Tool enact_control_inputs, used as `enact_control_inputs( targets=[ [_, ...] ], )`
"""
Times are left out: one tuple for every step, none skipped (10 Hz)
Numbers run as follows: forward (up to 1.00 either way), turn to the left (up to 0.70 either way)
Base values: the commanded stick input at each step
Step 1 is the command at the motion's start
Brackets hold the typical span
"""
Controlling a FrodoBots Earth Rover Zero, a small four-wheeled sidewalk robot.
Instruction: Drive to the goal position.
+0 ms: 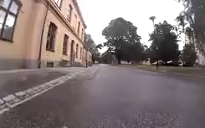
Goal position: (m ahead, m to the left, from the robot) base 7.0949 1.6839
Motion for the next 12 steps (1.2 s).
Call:
enact_control_inputs(
  targets=[
    [0.70,0.00],
    [0.70,0.00],
    [0.70,-0.15],
    [0.70,-0.20],
    [0.70,-0.07],
    [0.70,0.00],
    [0.70,0.00],
    [0.70,0.00],
    [0.70,0.00],
    [0.70,0.00],
    [0.70,0.00],
    [0.70,0.00]
  ],
)
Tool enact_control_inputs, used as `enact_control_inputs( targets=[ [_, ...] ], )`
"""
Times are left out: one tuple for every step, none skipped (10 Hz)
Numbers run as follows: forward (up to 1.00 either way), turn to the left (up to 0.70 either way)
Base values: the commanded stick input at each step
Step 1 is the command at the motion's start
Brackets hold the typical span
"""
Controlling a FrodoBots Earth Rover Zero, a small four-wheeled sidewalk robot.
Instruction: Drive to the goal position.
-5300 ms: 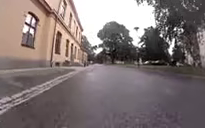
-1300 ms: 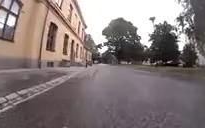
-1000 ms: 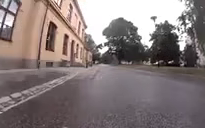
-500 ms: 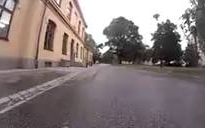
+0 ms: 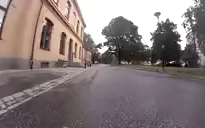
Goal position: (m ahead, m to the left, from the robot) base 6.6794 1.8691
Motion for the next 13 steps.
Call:
enact_control_inputs(
  targets=[
    [0.70,0.00],
    [0.70,0.00],
    [0.70,0.00],
    [0.70,0.00],
    [0.70,0.00],
    [0.70,0.00],
    [0.70,0.00],
    [0.70,0.00],
    [0.70,0.00],
    [0.70,0.00],
    [0.70,0.00],
    [0.70,0.00],
    [0.70,0.00]
  ],
)
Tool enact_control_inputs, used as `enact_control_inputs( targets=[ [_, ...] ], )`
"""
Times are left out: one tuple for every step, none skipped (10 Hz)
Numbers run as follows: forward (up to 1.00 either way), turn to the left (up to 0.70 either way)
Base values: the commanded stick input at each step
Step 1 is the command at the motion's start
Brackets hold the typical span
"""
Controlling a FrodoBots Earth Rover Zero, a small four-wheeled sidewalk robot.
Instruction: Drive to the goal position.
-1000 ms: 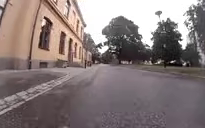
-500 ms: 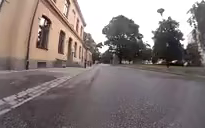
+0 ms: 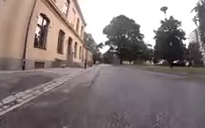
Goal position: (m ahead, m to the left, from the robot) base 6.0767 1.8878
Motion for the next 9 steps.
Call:
enact_control_inputs(
  targets=[
    [0.70,0.00],
    [0.70,0.00],
    [0.70,0.00],
    [0.70,0.00],
    [0.70,0.00],
    [0.70,0.00],
    [0.70,0.00],
    [0.70,0.00],
    [0.70,0.00]
  ],
)
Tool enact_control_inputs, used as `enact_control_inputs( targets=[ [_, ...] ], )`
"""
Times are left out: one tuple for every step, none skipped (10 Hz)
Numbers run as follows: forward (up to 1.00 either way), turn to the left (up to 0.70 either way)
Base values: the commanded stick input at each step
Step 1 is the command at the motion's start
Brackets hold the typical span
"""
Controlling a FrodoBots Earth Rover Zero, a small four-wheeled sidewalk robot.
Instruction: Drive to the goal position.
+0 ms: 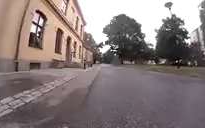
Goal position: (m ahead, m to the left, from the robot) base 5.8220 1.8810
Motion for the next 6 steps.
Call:
enact_control_inputs(
  targets=[
    [0.70,0.00],
    [0.70,0.00],
    [0.70,0.00],
    [0.70,0.00],
    [0.70,0.00],
    [0.70,0.00]
  ],
)
